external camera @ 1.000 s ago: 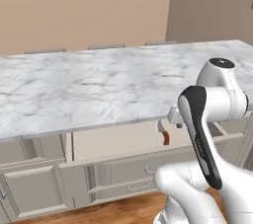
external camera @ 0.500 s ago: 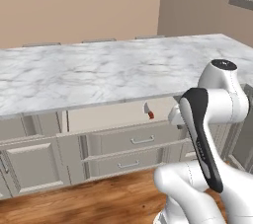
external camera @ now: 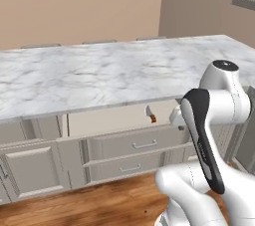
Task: Pick up the knife from the drawer and place it on the cutting board. Then place the meat from the plate to the cutting board.
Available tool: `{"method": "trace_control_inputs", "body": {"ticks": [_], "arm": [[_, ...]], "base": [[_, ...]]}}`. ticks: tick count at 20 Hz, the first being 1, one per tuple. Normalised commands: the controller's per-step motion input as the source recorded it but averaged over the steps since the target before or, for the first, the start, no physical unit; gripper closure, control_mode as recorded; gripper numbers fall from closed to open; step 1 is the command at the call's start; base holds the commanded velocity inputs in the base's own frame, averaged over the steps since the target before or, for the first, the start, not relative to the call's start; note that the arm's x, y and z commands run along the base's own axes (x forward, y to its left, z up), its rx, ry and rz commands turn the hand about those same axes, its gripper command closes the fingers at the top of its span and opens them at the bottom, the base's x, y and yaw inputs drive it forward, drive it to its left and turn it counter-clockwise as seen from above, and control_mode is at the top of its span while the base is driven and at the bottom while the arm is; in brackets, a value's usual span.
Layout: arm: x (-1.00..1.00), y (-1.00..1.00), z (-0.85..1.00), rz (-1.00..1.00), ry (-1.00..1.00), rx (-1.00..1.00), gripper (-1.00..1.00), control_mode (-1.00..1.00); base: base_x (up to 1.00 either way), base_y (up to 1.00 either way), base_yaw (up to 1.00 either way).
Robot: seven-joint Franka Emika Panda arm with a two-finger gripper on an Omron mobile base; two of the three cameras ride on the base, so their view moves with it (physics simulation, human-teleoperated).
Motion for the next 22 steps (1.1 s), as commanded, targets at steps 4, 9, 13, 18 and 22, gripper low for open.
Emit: {"method": "trace_control_inputs", "body": {"ticks": [4, 9, 13, 18, 22], "arm": [[0.41, -0.02, 0.00, 0.00, 0.06, 0.00, -1.00, -1.00], [0.47, -0.02, 0.00, 0.02, 0.02, 0.00, -1.00, -1.00], [0.48, -0.02, -0.12, 0.04, 0.02, 0.00, -1.00, -1.00], [0.36, -0.05, -0.39, 0.05, 0.00, 0.00, -1.00, -1.00], [0.46, -0.03, -0.42, 0.04, 0.00, 0.00, -1.00, -1.00]], "base": [[0.13, 0.00, 0.00], [0.00, 0.00, 0.00], [0.00, 0.00, 0.00], [0.00, 0.00, 0.00], [0.00, 0.00, 0.00]]}}
